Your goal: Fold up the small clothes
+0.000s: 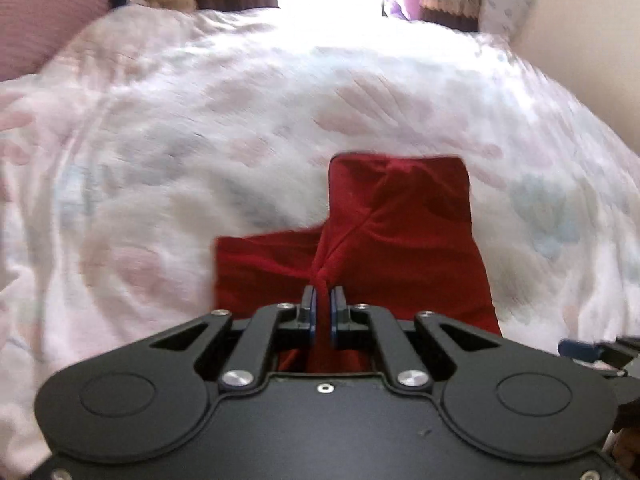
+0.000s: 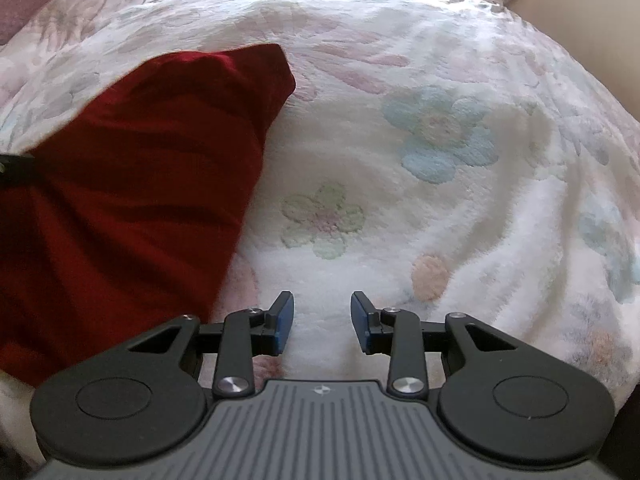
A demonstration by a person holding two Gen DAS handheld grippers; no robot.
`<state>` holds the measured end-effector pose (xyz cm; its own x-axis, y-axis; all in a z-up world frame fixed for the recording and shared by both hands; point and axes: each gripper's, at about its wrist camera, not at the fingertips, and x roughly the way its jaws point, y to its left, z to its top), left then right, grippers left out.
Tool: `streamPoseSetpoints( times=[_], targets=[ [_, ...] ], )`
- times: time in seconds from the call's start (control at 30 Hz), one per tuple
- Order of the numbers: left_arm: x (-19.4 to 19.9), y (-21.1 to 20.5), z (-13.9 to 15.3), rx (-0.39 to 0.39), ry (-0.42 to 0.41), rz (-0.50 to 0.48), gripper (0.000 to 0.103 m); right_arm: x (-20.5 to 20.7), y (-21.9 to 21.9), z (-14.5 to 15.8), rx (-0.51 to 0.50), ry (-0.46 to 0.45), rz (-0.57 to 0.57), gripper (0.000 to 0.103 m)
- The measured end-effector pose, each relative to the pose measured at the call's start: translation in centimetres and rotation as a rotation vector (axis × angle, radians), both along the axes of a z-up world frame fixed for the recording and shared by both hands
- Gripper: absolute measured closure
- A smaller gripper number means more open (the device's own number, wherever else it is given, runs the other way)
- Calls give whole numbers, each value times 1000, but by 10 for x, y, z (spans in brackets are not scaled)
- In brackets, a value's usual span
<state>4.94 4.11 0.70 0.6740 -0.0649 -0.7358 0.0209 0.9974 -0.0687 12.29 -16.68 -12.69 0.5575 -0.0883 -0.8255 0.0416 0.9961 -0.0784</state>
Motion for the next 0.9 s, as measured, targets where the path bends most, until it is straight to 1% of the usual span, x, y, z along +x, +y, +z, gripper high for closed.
streamPoseSetpoints(
  times=[0.07, 0.17, 0.23, 0.27, 0.3, 0.37, 0.4, 0.43, 0.47, 0.53, 0.57, 0.6, 0.73, 0.8, 0.83, 0.9],
  targets=[
    [-6, 14, 3, 13, -17, 40, 97, -1, 3, 1, 2, -1, 10, 63],
    [-16, 41, -10, 20, 30, 113, 97, -3, 9, 1, 3, 0, 25, 63],
    [-21, 57, -27, 27, 85, 153, 97, -3, 15, 1, 6, 2, 40, 63],
    [-23, 65, -41, 32, 126, 174, 98, -4, 19, 0, 7, 5, 51, 63],
    [-25, 70, -51, 41, 157, 194, 100, -4, 22, -1, 6, 10, 64, 63],
    [-27, 79, -75, 55, 222, 219, 98, -4, 29, -3, 2, 15, 81, 63],
    [-30, 84, -84, 43, 244, 226, 97, -3, 33, -4, -2, 20, 90, 63],
    [-31, 85, -90, 30, 248, 226, 96, -3, 36, -6, -9, 24, 99, 63],
    [-31, 84, -93, 35, 249, 228, 94, -3, 39, -7, -15, 26, 104, 63],
    [-31, 81, -90, 44, 244, 218, 86, -2, 45, -7, -29, 27, 115, 63],
    [-31, 80, -87, 44, 239, 210, 74, -3, 47, -6, -29, 23, 118, 63],
    [-33, 79, -84, 49, 234, 213, 67, -4, 48, -4, -25, 17, 121, 63],
    [-37, 76, -70, 54, 238, 224, 61, -10, 53, 15, 34, -36, 149, 63],
    [-43, 75, -59, 47, 212, 218, 56, -15, 59, 28, 97, -73, 182, 62],
    [-46, 73, -52, 50, 205, 213, 55, -18, 63, 35, 131, -94, 208, 63],
    [-50, 69, -41, 48, 179, 203, 54, -21, 74, 42, 169, -119, 253, 63]
  ],
)
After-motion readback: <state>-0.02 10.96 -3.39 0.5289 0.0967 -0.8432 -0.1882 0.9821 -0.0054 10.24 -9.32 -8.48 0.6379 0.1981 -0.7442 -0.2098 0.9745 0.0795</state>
